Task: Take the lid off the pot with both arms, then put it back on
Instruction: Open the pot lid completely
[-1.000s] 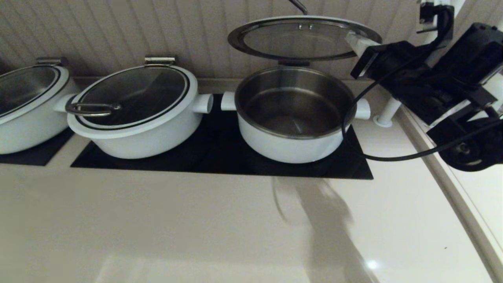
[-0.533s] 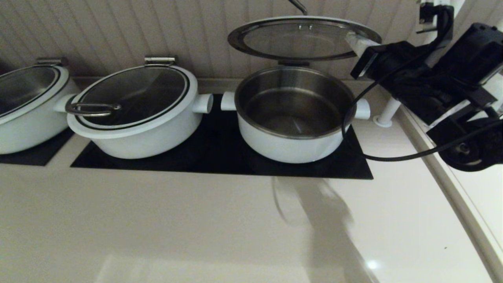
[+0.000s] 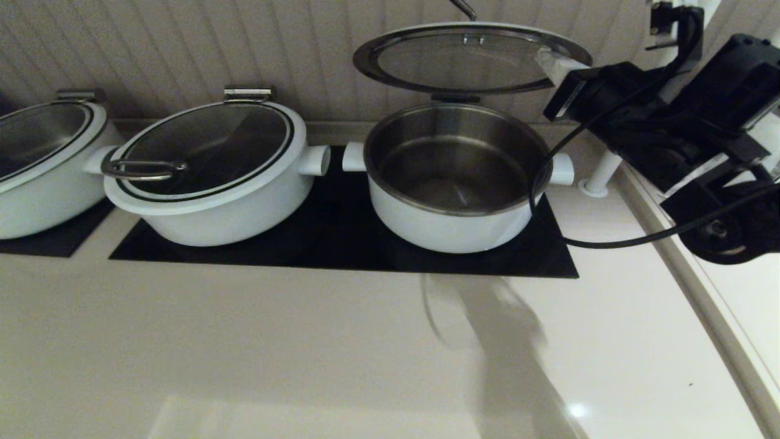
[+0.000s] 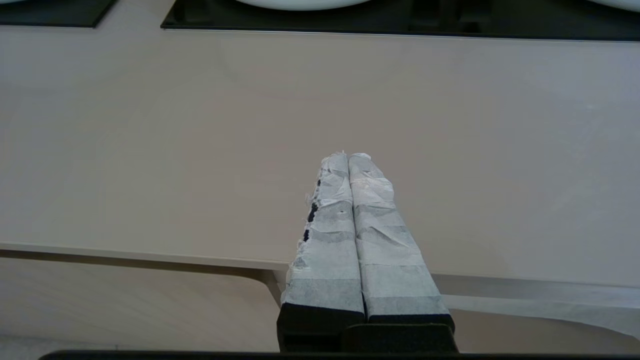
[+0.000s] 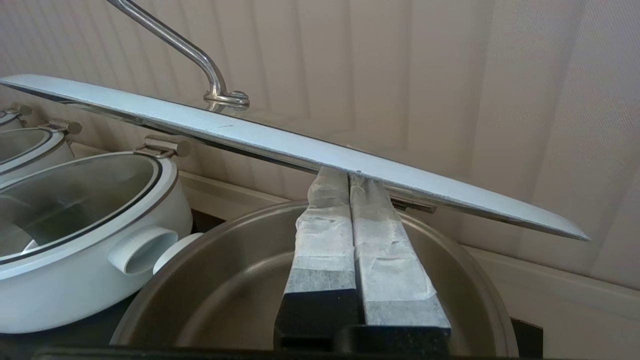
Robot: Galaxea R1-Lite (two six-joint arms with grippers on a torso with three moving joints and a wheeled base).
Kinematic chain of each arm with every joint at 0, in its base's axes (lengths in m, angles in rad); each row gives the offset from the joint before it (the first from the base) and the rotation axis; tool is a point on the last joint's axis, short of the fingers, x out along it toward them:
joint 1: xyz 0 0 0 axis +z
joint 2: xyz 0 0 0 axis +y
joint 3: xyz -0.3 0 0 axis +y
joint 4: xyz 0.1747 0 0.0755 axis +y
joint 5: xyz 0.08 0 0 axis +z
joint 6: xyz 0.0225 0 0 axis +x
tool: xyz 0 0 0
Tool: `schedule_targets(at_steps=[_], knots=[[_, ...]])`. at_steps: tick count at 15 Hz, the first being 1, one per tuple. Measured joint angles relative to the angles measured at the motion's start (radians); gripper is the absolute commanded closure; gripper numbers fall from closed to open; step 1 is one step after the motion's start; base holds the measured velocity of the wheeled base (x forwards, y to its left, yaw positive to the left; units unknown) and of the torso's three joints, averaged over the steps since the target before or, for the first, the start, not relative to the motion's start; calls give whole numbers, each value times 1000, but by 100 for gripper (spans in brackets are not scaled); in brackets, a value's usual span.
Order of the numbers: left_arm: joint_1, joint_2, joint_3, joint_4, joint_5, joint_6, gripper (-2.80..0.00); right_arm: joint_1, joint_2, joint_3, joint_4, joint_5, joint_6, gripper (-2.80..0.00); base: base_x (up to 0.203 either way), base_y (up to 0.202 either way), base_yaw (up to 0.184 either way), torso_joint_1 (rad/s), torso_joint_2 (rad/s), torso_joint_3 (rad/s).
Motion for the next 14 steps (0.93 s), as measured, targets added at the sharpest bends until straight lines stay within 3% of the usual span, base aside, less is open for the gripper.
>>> schedule_targets(at_steps=[14], knots=[[0, 0, 0, 0, 0, 0, 0, -39, 21, -106, 2, 4, 0, 0, 0, 0, 0, 0, 0, 0]])
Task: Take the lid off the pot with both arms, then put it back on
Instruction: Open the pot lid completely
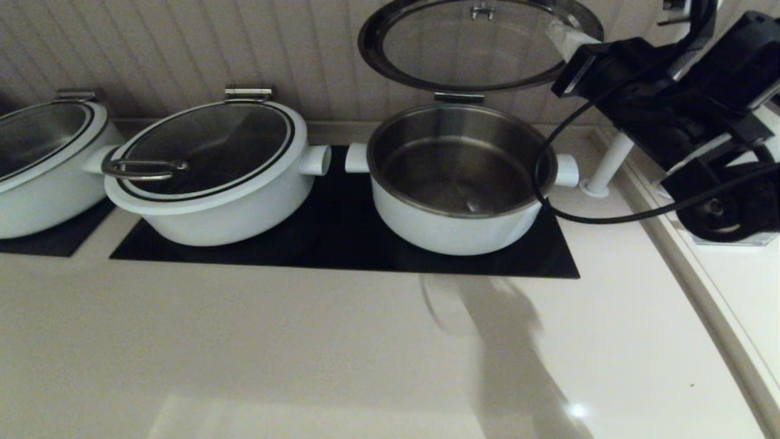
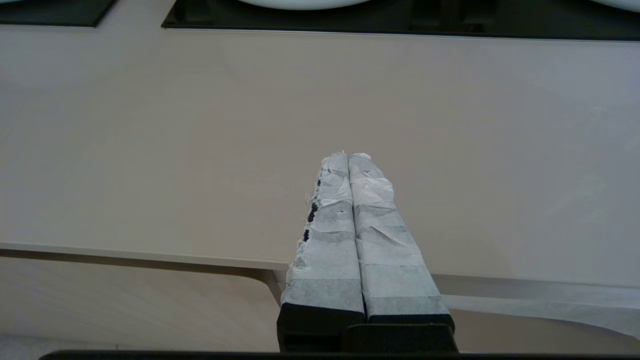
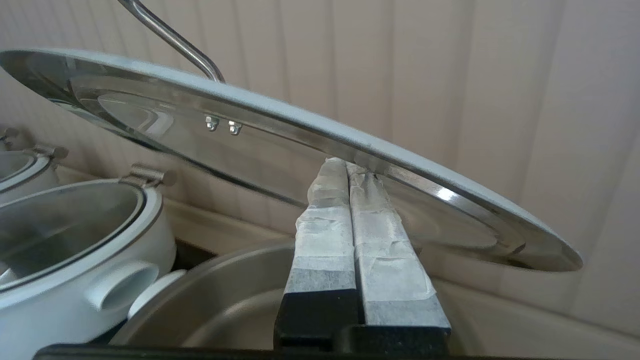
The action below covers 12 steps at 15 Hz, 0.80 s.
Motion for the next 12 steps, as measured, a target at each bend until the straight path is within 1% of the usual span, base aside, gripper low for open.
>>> schedule_targets(at_steps=[5, 12], knots=[[0, 0, 0, 0, 0, 0, 0, -8, 11, -43, -3, 4, 0, 0, 0, 0, 0, 0, 0, 0], [0, 0, 0, 0, 0, 0, 0, -8, 20, -106, -13, 56, 0, 0, 0, 0, 0, 0, 0, 0]])
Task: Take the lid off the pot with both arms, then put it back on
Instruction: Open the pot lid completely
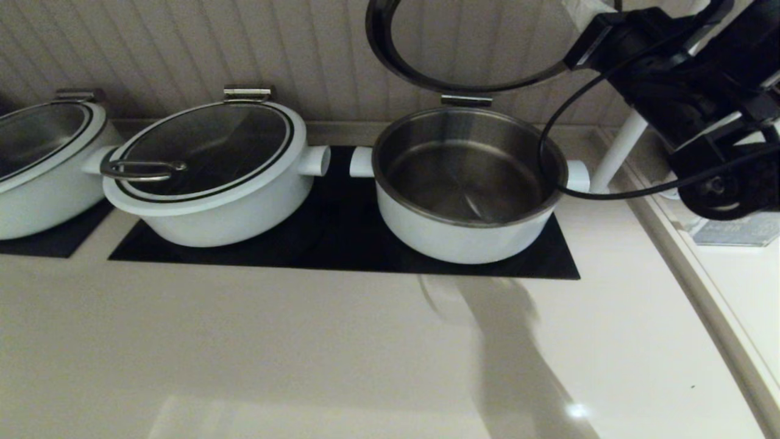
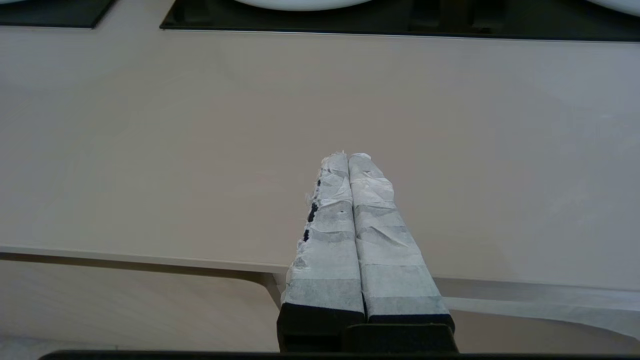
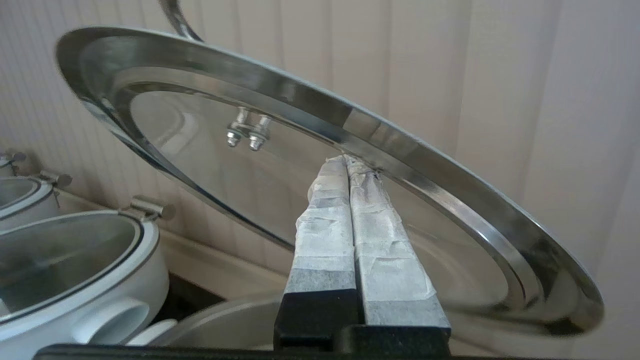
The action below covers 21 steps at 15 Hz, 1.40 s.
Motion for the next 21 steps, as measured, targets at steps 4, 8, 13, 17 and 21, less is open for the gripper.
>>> schedule_targets(at_steps=[4, 8, 13, 17, 21], knots=[[0, 0, 0, 0, 0, 0, 0, 1, 11, -38, -14, 15, -12, 0, 0, 0, 0, 0, 0, 0], [0, 0, 0, 0, 0, 0, 0, 1, 14, -44, -30, 29, -12, 0, 0, 0, 0, 0, 0, 0], [0, 0, 0, 1, 0, 0, 0, -2, 10, -36, -34, 27, -32, 0, 0, 0, 0, 0, 0, 0], [0, 0, 0, 0, 0, 0, 0, -21, -2, -18, -17, 27, -44, 0, 0, 0, 0, 0, 0, 0], [0, 0, 0, 0, 0, 0, 0, -25, -18, -10, -6, 29, -44, 0, 0, 0, 0, 0, 0, 0]])
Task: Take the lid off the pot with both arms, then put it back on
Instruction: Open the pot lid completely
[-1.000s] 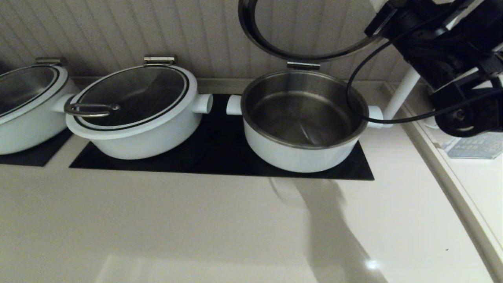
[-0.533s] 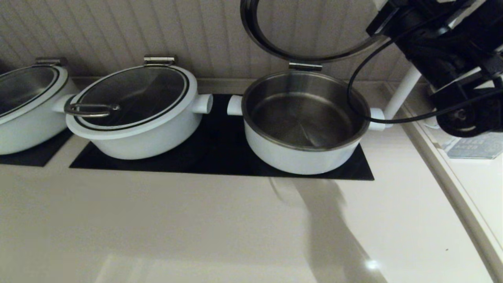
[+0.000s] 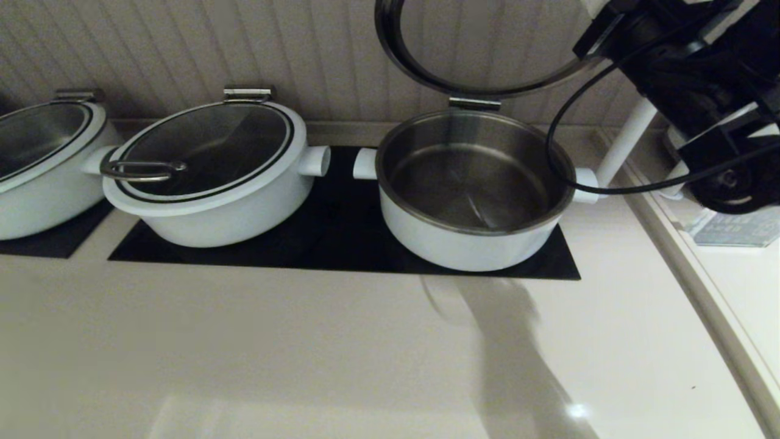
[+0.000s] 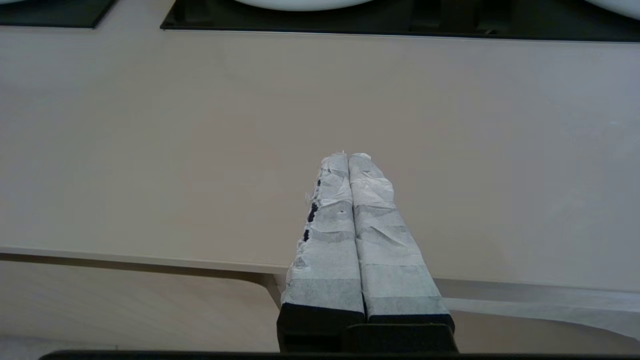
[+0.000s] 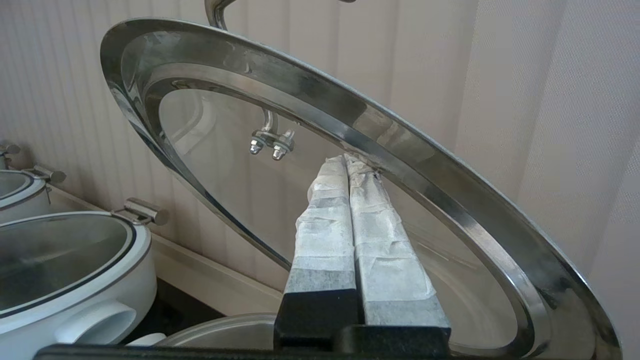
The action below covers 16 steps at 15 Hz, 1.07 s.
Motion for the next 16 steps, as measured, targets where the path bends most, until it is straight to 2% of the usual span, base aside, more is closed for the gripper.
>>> schedule_targets(at_steps=[8, 16], knots=[[0, 0, 0, 0, 1, 0, 0, -44, -74, 113, 38, 2, -2, 0, 0, 0, 0, 0, 0, 0], [0, 0, 0, -1, 1, 0, 0, -48, -123, 214, 45, 13, 0, 0, 0, 0, 0, 0, 0, 0]])
